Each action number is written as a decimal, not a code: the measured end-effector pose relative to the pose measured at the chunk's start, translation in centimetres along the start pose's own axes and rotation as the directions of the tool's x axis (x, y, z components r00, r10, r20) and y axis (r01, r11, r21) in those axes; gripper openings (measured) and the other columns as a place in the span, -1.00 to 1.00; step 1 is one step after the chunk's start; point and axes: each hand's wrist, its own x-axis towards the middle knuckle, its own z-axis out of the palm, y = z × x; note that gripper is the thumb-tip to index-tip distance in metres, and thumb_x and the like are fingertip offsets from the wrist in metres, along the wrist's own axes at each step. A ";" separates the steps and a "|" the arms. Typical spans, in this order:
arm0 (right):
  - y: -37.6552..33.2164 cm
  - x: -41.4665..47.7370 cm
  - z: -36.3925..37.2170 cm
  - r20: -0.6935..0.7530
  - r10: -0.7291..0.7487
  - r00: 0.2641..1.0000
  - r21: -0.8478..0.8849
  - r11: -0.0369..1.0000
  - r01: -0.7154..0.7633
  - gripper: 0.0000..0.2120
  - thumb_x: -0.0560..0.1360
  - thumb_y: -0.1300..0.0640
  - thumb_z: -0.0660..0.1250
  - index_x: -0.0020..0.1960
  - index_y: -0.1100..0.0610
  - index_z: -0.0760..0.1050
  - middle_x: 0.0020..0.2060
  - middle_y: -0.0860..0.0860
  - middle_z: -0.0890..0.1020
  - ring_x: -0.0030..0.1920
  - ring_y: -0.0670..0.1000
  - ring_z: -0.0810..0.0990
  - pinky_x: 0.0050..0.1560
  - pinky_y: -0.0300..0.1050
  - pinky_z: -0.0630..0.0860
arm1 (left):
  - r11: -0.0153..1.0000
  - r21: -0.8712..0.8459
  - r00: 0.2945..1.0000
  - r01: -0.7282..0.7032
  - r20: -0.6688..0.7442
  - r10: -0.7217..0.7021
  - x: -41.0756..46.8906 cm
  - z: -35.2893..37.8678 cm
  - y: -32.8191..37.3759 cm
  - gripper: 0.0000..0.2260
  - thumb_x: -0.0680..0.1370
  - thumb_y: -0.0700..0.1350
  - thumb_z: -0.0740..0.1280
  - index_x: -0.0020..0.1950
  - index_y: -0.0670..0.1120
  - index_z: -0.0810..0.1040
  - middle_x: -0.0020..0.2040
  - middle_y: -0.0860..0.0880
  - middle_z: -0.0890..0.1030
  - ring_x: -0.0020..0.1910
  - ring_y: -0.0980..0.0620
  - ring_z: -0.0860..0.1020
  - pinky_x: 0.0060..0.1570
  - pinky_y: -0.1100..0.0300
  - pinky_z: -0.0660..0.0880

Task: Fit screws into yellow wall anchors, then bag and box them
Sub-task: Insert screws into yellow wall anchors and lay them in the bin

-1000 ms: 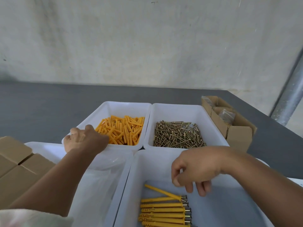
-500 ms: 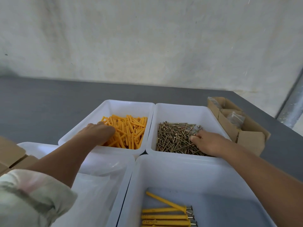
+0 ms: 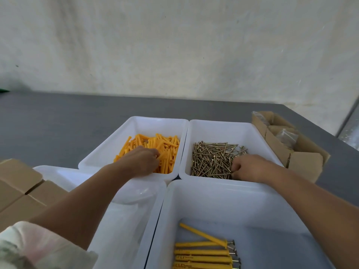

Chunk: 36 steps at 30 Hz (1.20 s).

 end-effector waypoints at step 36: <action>-2.1 -8.5 -1.6 -0.597 0.028 0.802 0.457 0.834 0.310 -0.66 0.55 0.31 0.27 -0.15 -0.13 0.57 -0.13 -0.08 0.62 -0.13 -0.08 0.59 -0.23 -0.26 0.43 | 0.713 -0.588 0.775 -0.381 -0.624 -0.101 -6.4 -0.6 2.7 -0.82 0.55 -0.20 0.34 0.07 0.06 0.59 -0.16 0.12 0.69 -0.12 0.22 0.65 -0.14 0.31 0.53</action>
